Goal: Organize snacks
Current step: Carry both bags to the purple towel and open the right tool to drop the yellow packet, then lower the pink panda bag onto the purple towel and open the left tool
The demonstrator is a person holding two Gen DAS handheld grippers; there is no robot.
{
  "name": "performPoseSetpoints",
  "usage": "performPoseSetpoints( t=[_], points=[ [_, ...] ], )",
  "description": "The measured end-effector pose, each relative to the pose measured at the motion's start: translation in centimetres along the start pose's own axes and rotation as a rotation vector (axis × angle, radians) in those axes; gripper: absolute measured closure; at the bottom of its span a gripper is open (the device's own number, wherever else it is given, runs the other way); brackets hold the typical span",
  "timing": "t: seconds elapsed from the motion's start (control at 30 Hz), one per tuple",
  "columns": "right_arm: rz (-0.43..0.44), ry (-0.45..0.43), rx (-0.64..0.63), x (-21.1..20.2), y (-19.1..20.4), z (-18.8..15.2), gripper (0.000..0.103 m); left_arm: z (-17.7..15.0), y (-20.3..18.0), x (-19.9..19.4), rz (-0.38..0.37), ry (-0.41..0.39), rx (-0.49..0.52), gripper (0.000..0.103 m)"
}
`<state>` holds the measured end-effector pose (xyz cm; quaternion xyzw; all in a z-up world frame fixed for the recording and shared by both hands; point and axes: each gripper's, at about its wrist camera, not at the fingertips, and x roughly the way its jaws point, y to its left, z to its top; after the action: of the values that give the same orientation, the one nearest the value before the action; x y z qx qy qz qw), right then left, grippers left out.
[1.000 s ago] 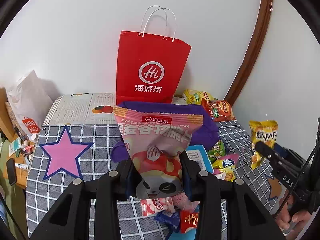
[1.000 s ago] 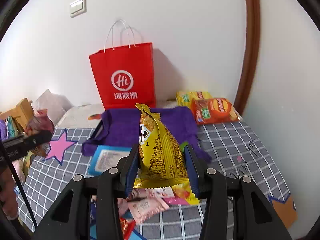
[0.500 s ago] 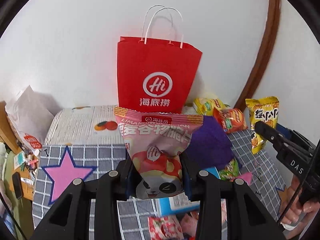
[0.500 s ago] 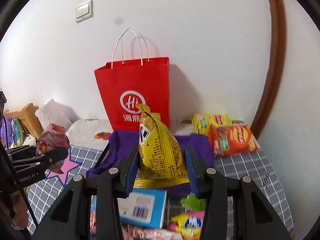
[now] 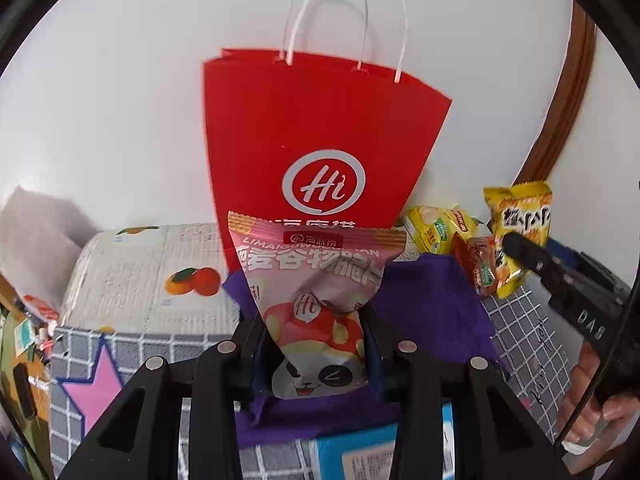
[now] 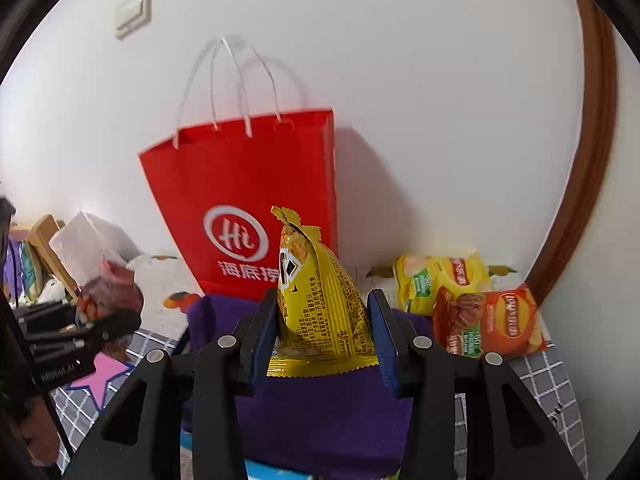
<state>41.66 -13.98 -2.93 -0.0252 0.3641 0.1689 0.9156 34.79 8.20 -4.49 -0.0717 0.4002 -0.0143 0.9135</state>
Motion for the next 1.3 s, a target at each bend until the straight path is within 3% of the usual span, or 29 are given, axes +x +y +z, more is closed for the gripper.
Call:
performPoseSetpoints(
  t=[0.17,0.43,0.53,0.73,1.07,1.3],
  points=[
    [-0.007,0.12,-0.009,4.5,-2.0,-1.5,0.059,0.6,0.0,3.9,-0.013,0.034,0.015,0.067],
    [-0.054,0.277,0.02,9.7,-4.8,-3.9,0.059,-0.6,1.7,10.2,-0.019,0.199,-0.026,0.067],
    [-0.089,0.335,0.012,11.3,-4.7,-4.8,0.059,-0.9,1.9,11.4,-0.035,0.238,-0.044,0.067],
    [-0.067,0.442,0.045,13.8,-5.3,-6.5,0.059,-1.8,1.8,13.6,-0.02,0.287,-0.039,0.067],
    [-0.039,0.51,0.099,15.0,-6.1,-7.2,0.058,-2.3,1.5,15.4,-0.013,0.322,-0.041,0.066],
    [-0.046,0.491,0.072,14.5,-5.7,-6.7,0.044,-2.2,1.2,16.0,-0.031,0.32,-0.053,0.066]
  ],
)
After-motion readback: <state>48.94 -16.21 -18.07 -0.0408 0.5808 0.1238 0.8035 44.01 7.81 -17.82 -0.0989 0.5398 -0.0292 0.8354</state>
